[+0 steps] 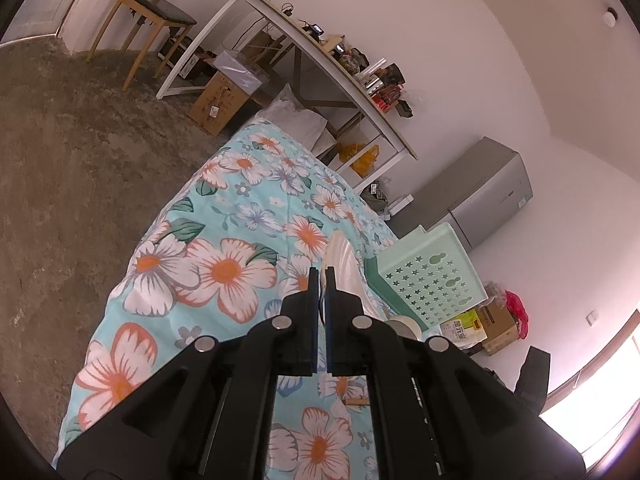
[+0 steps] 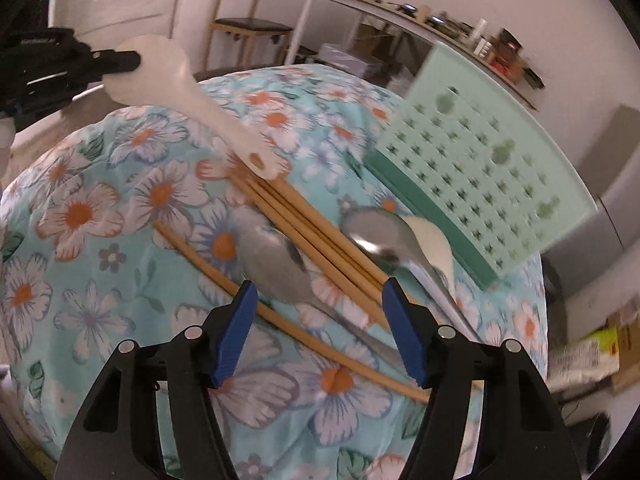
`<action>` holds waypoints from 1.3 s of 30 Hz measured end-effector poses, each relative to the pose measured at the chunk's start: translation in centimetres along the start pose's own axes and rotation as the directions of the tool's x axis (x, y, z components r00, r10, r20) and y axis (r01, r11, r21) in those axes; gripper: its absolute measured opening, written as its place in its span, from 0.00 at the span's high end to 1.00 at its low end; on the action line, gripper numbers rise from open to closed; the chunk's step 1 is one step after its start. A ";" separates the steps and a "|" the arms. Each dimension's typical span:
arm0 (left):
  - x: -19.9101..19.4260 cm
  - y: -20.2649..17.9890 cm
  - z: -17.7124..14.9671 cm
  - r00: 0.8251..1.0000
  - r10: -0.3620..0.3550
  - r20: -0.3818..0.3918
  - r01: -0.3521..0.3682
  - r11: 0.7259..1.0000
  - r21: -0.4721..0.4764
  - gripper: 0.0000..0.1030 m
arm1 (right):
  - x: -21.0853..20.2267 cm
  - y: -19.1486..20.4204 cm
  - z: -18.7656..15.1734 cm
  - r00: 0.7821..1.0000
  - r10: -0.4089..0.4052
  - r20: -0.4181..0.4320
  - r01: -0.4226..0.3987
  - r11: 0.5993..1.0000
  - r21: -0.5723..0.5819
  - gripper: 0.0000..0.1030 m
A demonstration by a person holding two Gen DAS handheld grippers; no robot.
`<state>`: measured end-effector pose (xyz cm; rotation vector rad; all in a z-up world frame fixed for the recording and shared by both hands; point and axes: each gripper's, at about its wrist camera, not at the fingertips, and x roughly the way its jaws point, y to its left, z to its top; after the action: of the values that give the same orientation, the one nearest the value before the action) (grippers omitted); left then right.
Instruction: Organize utensils
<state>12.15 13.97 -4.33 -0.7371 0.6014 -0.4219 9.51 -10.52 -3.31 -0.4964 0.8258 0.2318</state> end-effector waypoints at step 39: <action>-3.1 -4.6 2.6 0.992 0.081 0.092 -0.092 0.989 0.117 0.98 | -3.4 -7.1 3.3 0.981 0.159 0.106 -0.186 0.924 0.335 0.95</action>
<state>10.79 13.89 1.59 -0.6077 0.5193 -0.3415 12.16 -14.97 3.50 -0.0840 0.8144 0.2613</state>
